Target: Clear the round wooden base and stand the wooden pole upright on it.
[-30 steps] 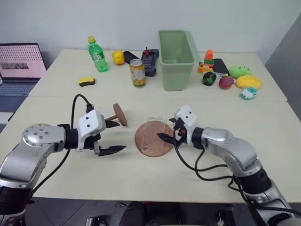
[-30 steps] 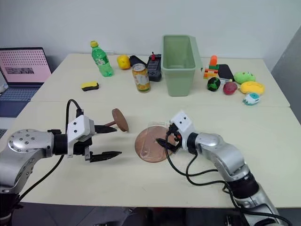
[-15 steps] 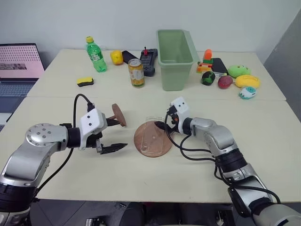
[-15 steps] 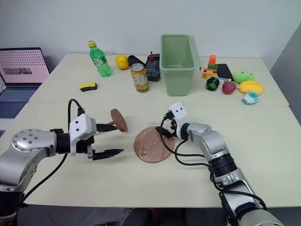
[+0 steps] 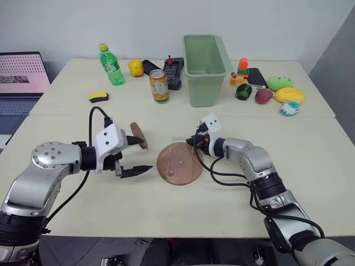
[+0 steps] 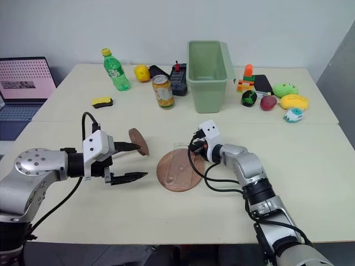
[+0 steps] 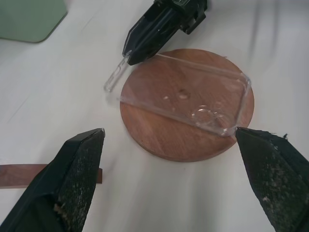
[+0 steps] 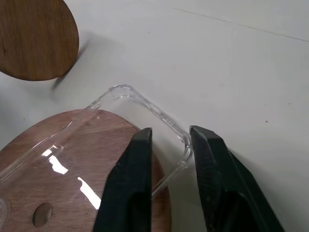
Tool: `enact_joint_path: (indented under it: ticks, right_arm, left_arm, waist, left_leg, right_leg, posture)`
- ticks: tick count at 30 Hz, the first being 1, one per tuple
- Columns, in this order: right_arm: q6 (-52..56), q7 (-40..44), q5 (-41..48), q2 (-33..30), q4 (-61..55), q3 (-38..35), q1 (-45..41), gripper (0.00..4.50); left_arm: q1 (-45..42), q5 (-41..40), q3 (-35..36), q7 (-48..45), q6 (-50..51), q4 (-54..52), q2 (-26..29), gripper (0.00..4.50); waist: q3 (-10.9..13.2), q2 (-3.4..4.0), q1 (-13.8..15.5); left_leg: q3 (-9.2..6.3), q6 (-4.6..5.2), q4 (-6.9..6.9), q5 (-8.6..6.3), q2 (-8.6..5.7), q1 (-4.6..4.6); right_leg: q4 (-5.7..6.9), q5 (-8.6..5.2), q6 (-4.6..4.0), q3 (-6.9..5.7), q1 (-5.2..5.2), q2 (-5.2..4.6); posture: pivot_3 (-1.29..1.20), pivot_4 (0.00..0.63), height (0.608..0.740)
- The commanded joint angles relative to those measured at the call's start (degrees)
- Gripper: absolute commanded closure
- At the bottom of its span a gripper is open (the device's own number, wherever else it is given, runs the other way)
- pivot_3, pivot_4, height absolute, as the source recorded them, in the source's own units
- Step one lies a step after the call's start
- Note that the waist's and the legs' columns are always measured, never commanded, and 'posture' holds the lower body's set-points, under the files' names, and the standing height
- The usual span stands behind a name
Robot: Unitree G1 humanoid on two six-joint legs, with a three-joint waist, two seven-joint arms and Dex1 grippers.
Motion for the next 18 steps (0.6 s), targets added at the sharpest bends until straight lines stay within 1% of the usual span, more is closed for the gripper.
enact_joint_path:
  ticks: [1,2,5,8,12,15,18]
  right_arm:
    - [-1.4,0.13,-0.87,0.18,-2.27,-1.3,-1.3,4.34]
    - [-1.3,-0.04,-0.76,0.26,-2.69,-1.65,-1.39,4.49]
    - [-0.68,-0.14,-0.57,0.3,-3.99,-2.22,-1.49,4.49]
    - [1.11,-0.34,0.1,-0.69,-8.82,-3.48,-1.4,4.49]
    - [5.56,-0.73,1.52,-5.59,-18.46,-7.74,0.25,4.49]
    - [8.85,-1.73,1.14,-12.15,-24.68,-12.75,4.13,4.49]
    - [12.24,-2.27,1.72,-17.04,-28.67,-18.1,8.11,4.49]
  left_arm:
    - [-1.55,0.09,-0.31,0.23,-0.59,-0.26,-0.57,0.0]
    - [-1.61,0.12,-0.34,0.25,-0.59,-0.24,-0.65,0.0]
    - [-1.62,0.17,-0.27,0.2,-0.5,-0.36,-0.84,0.0]
    - [-2.16,-1.21,0.17,0.24,0.64,-1.18,-1.46,0.0]
    - [-5.62,-5.64,-0.02,-0.03,4.48,-3.78,-3.23,0.0]
    - [-9.86,-6.55,-2.88,-0.29,5.55,-3.88,-5.64,0.0]
    - [-13.16,-7.11,-5.27,-0.61,6.23,-3.48,-8.11,0.0]
  waist:
    - [0.0,0.0,-0.02]
    - [0.0,0.0,-0.03]
    - [0.0,0.0,-0.12]
    - [0.0,0.01,-0.18]
    - [0.01,0.02,0.25]
    - [0.0,0.0,1.07]
    - [0.0,0.0,1.28]
  left_leg:
    - [0.0,0.0,0.0,0.0,0.0,0.0]
    - [0.0,0.0,0.0,0.0,0.0,0.0]
    - [0.01,0.0,0.0,0.0,0.0,0.0]
    - [0.0,0.0,-0.01,0.0,0.01,-0.01]
    - [-0.05,0.0,0.04,0.0,-0.01,-0.08]
    - [-0.06,0.0,0.11,0.0,-0.12,-0.14]
    - [-0.02,0.0,0.14,0.0,-0.18,-0.14]
  right_leg:
    - [0.0,0.0,0.0,0.0,0.0,0.0]
    - [0.0,0.0,0.0,0.0,0.0,0.0]
    - [0.0,0.0,0.0,0.0,0.0,0.0]
    - [0.0,0.0,0.0,0.0,-0.01,0.0]
    - [0.0,0.0,0.0,-0.04,-0.01,-0.03]
    - [-0.03,0.0,0.01,-0.06,0.01,-0.03]
    - [-0.05,0.0,0.01,-0.03,0.04,-0.03]
  posture:
    - [0.0,0.15,0.74]
    - [0.0,0.15,0.74]
    - [0.0,0.15,0.74]
    - [0.0,0.15,0.74]
    - [0.0,0.15,0.74]
    - [0.0,0.15,0.74]
    - [0.0,0.15,0.74]
